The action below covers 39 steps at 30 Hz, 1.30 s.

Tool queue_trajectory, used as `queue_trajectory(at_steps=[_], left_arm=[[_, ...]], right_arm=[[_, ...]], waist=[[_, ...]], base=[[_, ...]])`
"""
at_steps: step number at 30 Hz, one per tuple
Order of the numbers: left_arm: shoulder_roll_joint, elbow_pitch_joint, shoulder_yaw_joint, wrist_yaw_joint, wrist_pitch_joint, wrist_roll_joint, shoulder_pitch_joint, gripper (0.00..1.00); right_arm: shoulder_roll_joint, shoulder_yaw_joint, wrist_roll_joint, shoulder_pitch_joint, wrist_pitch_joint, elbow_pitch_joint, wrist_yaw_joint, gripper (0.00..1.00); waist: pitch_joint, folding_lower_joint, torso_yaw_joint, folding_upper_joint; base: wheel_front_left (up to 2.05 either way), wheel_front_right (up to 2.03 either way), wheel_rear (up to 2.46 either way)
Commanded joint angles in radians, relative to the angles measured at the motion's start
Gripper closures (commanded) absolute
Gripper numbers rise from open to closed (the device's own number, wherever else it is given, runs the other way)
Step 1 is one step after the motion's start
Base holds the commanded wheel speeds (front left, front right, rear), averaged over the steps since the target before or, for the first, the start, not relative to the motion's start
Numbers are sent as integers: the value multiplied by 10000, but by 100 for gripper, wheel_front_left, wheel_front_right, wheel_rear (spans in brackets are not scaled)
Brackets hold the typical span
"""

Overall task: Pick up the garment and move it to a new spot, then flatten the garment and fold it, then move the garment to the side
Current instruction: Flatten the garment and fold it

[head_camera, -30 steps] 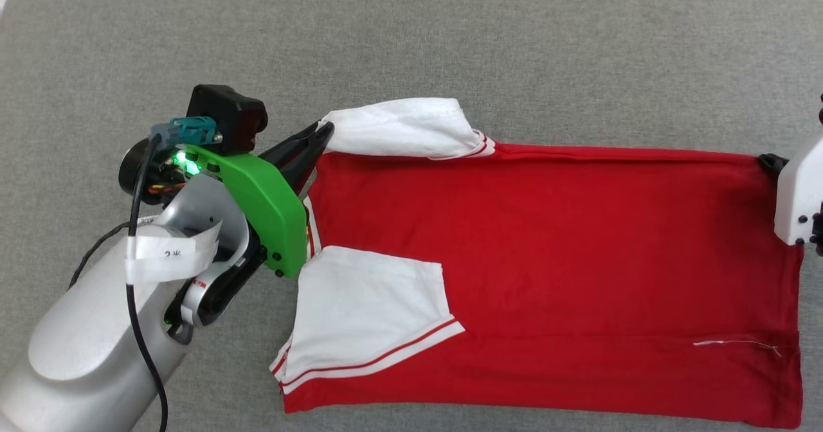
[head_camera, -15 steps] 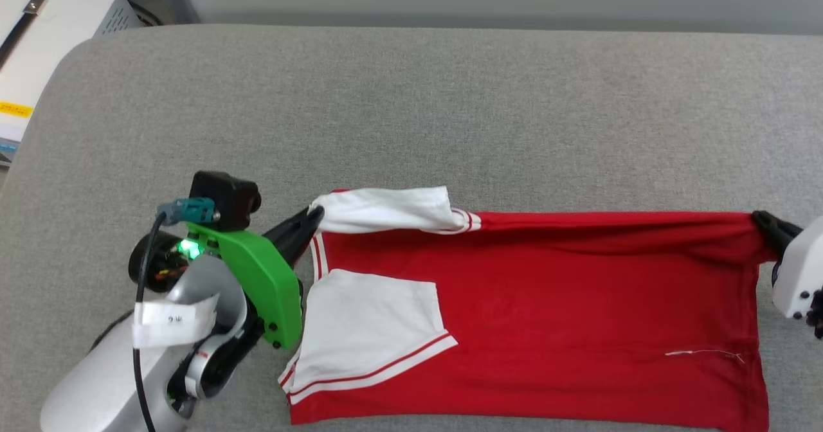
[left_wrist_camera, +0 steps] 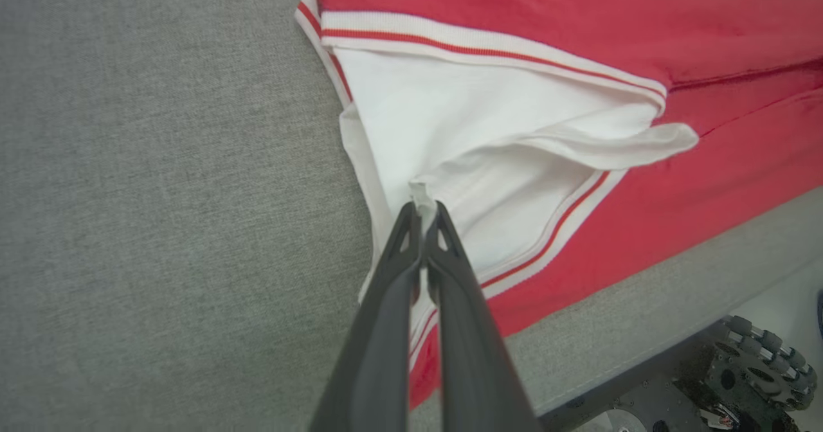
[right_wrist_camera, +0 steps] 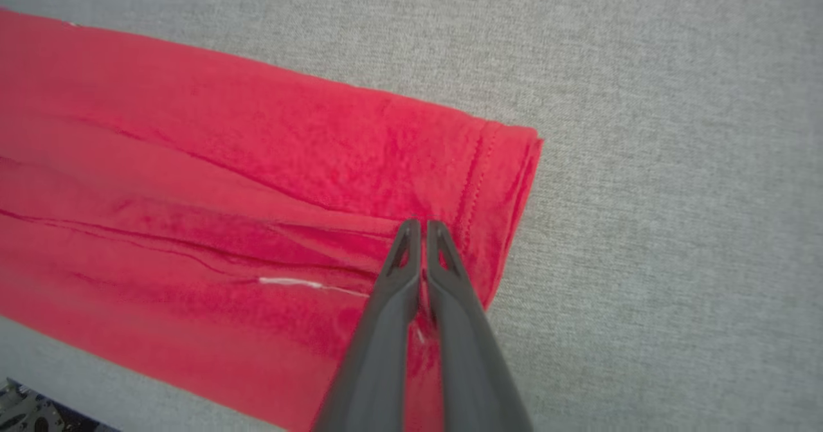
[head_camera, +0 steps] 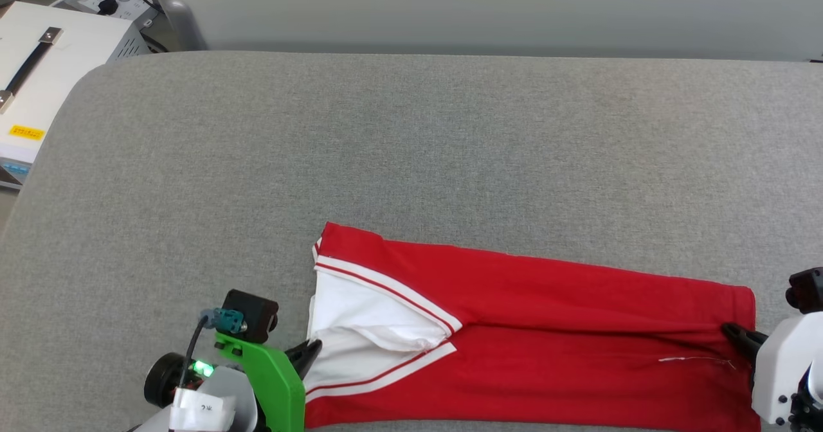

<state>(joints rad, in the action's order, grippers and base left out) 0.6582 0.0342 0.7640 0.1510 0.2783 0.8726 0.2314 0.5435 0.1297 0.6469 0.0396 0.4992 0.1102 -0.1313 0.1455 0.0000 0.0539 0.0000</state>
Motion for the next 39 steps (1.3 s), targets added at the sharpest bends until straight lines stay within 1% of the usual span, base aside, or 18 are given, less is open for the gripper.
queue_trajectory(at_steps=[1, 4, 5, 6, 7, 12, 16, 21, 25, 27, 31, 34, 36, 39], left_arm=[[-52, -134, 61, -74, 25, -33, -125, 100], [-140, -426, 212, -126, 86, -121, -71, 100], [-157, -554, 270, -104, 96, -216, -30, 56], [-172, -642, 326, -99, 88, -314, 13, 0], [-221, -749, 364, -81, 64, -383, 53, 0], [-448, -1095, 382, -137, -194, -436, 148, 0], [-572, -1159, 188, -110, -619, -355, 114, 0], [-740, -958, -322, 215, -1541, -340, 52, 0], [-895, -713, -737, 499, -2467, -477, 22, 0], [-921, -637, -886, 608, -2908, -629, 25, 0], [-922, -627, -1048, 745, -3848, -1155, 127, 0], [-952, -718, -1114, 790, -4554, -1560, 238, 0], [-1006, -768, -1172, 725, -4878, -1710, 296, 0], [-1030, -888, -1229, 625, -5155, -2005, 374, 0]], right_arm=[[79, 89, -114, -128, 10, -44, 6, 100], [120, 238, -221, -129, -21, 10, 6, 100], [126, 287, -256, -130, 9, 66, 6, 97], [133, 332, -285, -130, 28, 97, 6, 37], [130, 345, -321, -125, 48, 149, 6, 0], [129, 437, -363, -164, 162, 220, 6, 0], [135, 380, -229, -342, 456, -21, 6, 0], [7, -178, -73, -595, 957, -753, 6, 0], [-306, -879, -104, -834, 1618, -1451, 6, 0], [-556, -1281, -212, -939, 2012, -1755, 6, 0], [-1372, -2256, -602, -1007, 2704, -2058, 6, 0], [-2022, -3034, -1248, -929, 3042, -2023, 6, 0], [-2482, -3483, -1560, -830, 3192, -1892, 6, 0], [-2946, -3921, -1931, -683, 3348, -1677, 6, 0]], waist=[[28, 0, -4, 0], [83, 0, -11, 0], [103, 0, -11, 0], [117, 0, -12, 0], [132, 0, -12, 0], [26, 0, -7, 0], [-276, 0, -9, 0], [-607, 0, 2, 0], [-728, 0, 32, 0], [-733, 0, 50, 0], [-656, 0, 102, 0], [-525, 0, 165, 0], [-418, 0, 213, 0], [-265, 0, 288, 0]], base=[[0, 0, 0], [0, 0, 0], [0, 0, 0], [0, 0, 0], [0, 0, 0], [0, 0, 0], [0, 0, 0], [0, 0, 0], [0, 0, 0], [0, 0, 0], [0, 0, 0], [0, 0, 0], [0, 0, 0], [0, 0, 0]])
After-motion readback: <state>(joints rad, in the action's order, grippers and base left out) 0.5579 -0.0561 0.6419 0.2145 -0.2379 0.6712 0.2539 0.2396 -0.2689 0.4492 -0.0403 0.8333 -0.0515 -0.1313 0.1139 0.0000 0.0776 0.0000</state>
